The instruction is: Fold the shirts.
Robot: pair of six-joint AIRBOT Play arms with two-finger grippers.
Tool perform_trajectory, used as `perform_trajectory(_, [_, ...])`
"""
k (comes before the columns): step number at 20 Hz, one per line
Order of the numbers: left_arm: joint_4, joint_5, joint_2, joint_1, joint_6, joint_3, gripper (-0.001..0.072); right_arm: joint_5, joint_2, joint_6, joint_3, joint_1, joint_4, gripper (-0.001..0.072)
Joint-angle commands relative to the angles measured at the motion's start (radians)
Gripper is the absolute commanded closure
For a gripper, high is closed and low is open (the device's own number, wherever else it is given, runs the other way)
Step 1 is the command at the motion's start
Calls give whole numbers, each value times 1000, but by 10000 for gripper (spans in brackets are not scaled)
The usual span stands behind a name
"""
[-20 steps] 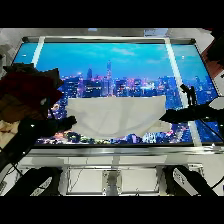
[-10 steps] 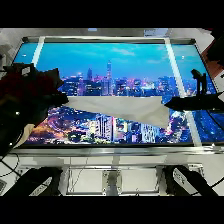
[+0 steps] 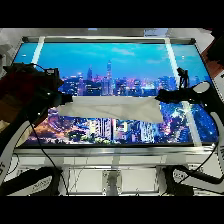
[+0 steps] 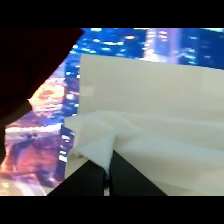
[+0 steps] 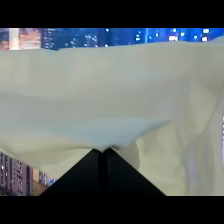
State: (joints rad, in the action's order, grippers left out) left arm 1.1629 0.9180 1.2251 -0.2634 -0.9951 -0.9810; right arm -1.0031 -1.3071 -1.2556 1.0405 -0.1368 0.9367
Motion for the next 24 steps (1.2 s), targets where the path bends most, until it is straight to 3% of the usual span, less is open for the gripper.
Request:
perform_trajectory(1, [48,-42,92,82,-2,-18,688,122,-148,-5,1,51,-11,691])
perform_trajectory(5, [151,-161,116,89,-57,-18,665,187,-238,-4,1,84,-30,688])
perform_trajectory(7, [187,-224,116,89,-56,-18,165,202,-233,-4,5,85,-38,674])
perform_trajectory(8, [194,-237,116,89,-55,-21,119,193,-226,-3,17,78,-41,663])
perform_trajectory(9, [196,-236,115,89,-55,-33,119,170,-208,7,39,70,-42,580])
perform_trajectory(10, [198,-235,115,89,-55,-53,120,135,-183,29,64,60,-43,452])
perform_trajectory(11, [203,-236,115,89,-56,-78,120,99,-149,41,94,45,-30,392])
perform_trajectory(15, [311,-357,101,73,-90,-186,120,16,0,46,146,-64,101,373])
perform_trajectory(17, [396,-455,98,22,-206,-220,120,-26,13,-5,143,-139,126,354])
perform_trajectory(18, [416,-470,99,-13,-277,-229,120,-46,4,-31,134,-176,121,307])
perform_trajectory(23, [445,-219,134,-183,-457,-285,120,-184,-128,31,23,-312,-141,237])
perform_trajectory(24, [470,-174,148,-208,-497,-306,120,-188,-162,44,5,-315,-172,158])
